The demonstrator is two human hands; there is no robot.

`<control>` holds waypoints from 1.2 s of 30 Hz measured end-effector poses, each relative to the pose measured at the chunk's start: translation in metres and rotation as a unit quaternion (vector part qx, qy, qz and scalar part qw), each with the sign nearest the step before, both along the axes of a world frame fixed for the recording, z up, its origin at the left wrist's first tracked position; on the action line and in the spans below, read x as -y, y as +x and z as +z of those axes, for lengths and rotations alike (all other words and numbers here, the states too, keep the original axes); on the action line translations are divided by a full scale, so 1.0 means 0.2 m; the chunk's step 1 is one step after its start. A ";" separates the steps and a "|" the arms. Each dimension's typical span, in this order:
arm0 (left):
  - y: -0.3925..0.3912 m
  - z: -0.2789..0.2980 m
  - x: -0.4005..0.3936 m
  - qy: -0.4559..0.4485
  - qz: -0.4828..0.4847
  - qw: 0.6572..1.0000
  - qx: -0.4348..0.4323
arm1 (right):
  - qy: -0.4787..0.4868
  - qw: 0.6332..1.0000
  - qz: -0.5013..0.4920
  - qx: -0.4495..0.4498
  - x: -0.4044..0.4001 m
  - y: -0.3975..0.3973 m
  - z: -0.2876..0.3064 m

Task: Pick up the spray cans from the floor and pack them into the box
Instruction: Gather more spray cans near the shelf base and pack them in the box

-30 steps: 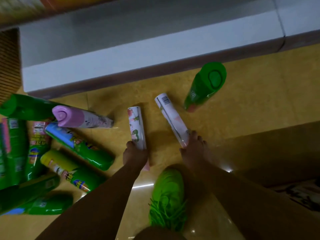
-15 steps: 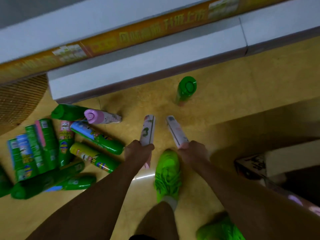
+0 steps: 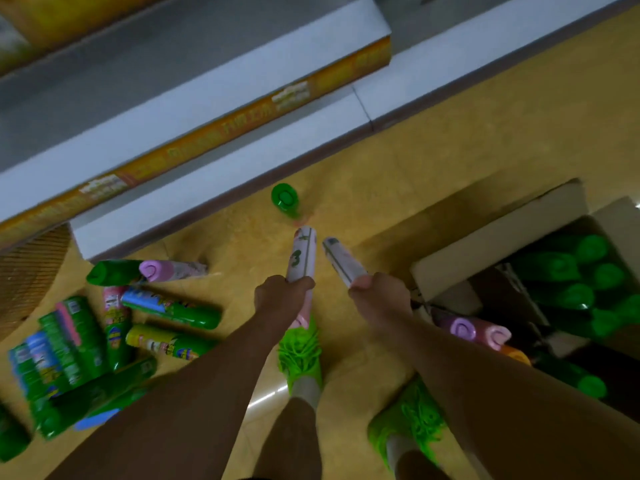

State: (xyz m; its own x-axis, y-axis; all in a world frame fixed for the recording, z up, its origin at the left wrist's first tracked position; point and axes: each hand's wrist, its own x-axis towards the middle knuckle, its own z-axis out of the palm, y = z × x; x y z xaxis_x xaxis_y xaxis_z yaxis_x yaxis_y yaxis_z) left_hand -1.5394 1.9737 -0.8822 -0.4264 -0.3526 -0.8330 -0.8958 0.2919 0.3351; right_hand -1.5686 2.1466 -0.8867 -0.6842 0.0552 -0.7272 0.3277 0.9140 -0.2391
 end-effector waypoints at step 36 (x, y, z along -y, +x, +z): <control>-0.11 0.15 -1.71 -0.053 -0.480 0.863 -0.147 | 0.025 0.969 -0.234 -0.080 -1.73 0.51 0.15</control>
State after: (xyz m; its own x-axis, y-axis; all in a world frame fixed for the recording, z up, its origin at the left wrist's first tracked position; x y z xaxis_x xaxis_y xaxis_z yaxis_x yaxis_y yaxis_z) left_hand -1.5605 2.3158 -0.8529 -0.7518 0.2133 -0.6239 -0.1044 0.8958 0.4321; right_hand -1.4673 2.4935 -0.8576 -0.6791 0.4194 -0.6024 0.6720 0.6854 -0.2804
